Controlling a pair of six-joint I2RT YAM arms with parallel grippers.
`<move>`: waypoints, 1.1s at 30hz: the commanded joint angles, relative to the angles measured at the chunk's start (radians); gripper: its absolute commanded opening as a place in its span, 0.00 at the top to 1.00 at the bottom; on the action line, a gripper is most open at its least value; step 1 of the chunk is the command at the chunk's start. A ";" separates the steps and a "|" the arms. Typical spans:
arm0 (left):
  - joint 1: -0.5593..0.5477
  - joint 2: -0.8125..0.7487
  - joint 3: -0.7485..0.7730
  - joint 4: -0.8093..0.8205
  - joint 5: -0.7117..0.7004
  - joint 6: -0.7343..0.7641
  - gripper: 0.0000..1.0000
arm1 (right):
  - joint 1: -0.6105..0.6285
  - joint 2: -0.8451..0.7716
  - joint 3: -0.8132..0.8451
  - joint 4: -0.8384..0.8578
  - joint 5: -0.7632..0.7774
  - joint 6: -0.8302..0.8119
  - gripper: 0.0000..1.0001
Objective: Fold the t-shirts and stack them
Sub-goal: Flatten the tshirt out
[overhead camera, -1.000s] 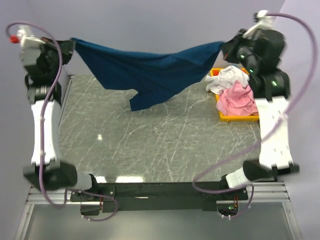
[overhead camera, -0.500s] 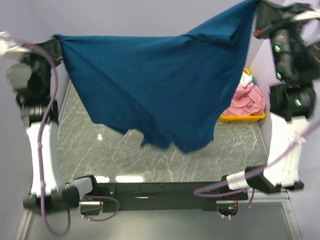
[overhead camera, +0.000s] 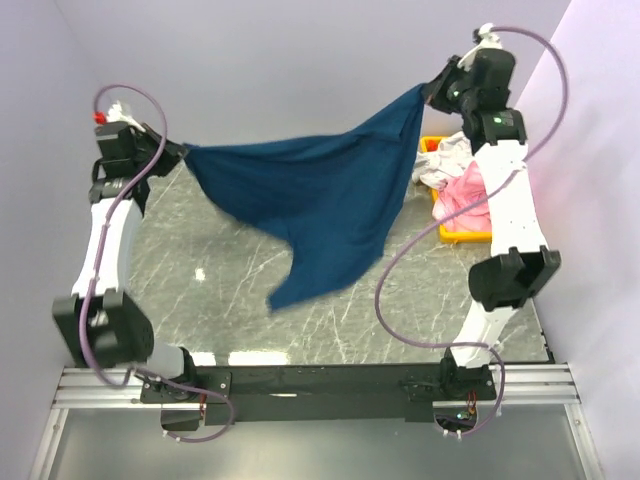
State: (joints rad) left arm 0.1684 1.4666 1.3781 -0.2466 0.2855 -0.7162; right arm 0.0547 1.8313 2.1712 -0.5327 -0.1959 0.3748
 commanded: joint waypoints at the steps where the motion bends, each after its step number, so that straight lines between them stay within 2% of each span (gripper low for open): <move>1: 0.006 -0.065 0.001 0.078 0.000 0.015 1.00 | -0.010 -0.176 0.077 0.182 0.006 0.010 1.00; 3: 0.000 -0.086 0.010 0.084 0.001 0.017 1.00 | -0.012 -0.133 0.198 0.078 0.004 -0.008 1.00; 5: 0.000 -0.124 0.015 0.113 -0.050 0.030 1.00 | -0.010 -0.147 0.222 0.063 0.007 -0.020 1.00; 10: 0.002 -0.238 0.044 0.130 -0.152 0.076 1.00 | -0.012 -0.320 0.062 0.223 0.065 -0.042 1.00; 18: 0.000 -0.429 0.009 0.179 -0.282 0.106 1.00 | -0.010 -0.429 0.087 0.263 0.122 -0.091 1.00; 22: 0.002 -0.459 -0.010 0.188 -0.325 0.127 1.00 | -0.010 -0.440 0.076 0.284 0.124 -0.077 1.00; 26: 0.002 -0.355 0.044 0.080 -0.295 0.127 1.00 | -0.010 -0.379 0.039 0.270 0.116 -0.057 1.00; 29: 0.002 -0.200 0.094 -0.003 -0.226 0.138 1.00 | -0.016 -0.273 0.018 0.225 0.105 -0.053 1.00; 33: 0.006 0.079 0.156 -0.019 -0.169 0.172 1.00 | -0.038 -0.043 0.010 0.160 0.073 -0.036 1.00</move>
State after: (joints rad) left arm 0.1684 1.3579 1.5112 -0.1642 0.0700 -0.5934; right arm 0.0448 1.5940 2.2177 -0.3092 -0.1261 0.3244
